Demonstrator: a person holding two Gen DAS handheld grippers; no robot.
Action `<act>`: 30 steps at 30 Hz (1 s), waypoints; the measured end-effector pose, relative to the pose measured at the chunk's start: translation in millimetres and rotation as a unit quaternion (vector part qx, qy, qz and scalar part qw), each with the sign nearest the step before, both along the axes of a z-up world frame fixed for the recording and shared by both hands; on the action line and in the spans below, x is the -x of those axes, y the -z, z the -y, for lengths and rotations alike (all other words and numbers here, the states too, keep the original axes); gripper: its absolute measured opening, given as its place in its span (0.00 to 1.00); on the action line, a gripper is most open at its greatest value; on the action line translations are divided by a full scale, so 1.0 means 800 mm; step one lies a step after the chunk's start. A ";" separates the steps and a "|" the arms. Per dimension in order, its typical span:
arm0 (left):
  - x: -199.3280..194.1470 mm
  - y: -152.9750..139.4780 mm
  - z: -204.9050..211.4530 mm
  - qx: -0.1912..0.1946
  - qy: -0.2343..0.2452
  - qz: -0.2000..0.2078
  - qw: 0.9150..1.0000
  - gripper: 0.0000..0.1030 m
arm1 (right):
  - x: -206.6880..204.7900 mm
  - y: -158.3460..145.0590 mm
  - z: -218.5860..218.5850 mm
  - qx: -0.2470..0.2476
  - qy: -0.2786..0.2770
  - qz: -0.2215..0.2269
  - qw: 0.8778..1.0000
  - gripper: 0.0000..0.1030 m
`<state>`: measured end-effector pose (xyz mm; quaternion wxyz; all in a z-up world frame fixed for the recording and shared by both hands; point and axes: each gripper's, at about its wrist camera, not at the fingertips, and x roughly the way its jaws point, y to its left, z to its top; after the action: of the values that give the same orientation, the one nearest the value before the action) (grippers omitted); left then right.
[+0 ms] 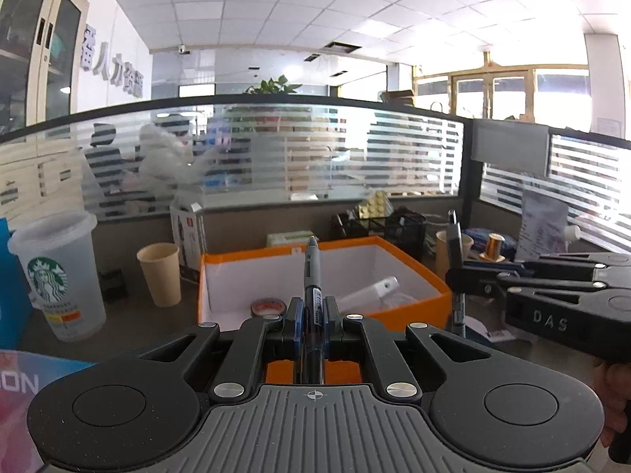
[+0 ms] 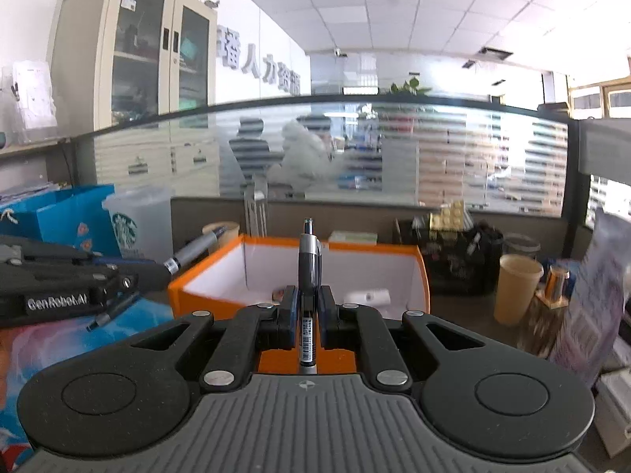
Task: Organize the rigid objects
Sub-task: 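Lift the marker with the left gripper while the right gripper carries its marker over the box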
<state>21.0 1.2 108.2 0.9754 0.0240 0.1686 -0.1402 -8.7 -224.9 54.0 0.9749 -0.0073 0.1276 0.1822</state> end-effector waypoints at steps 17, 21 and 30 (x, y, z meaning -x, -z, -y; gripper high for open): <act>-0.084 -0.022 -0.004 0.018 -0.013 0.008 1.000 0.07 | -0.085 -0.039 -0.015 -0.015 -0.007 0.032 0.999 0.09; -0.102 -0.021 -0.006 0.019 -0.015 0.005 1.000 0.07 | -0.105 -0.038 -0.020 -0.018 -0.008 0.032 0.999 0.09; -0.137 -0.011 -0.004 0.014 -0.017 -0.007 1.000 0.07 | -0.140 -0.031 -0.027 -0.021 -0.009 0.023 0.999 0.09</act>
<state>130.4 4.3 117.3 0.9767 0.0064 0.1733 -0.1262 103.3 -203.6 78.9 0.9758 0.0078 0.1013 0.1936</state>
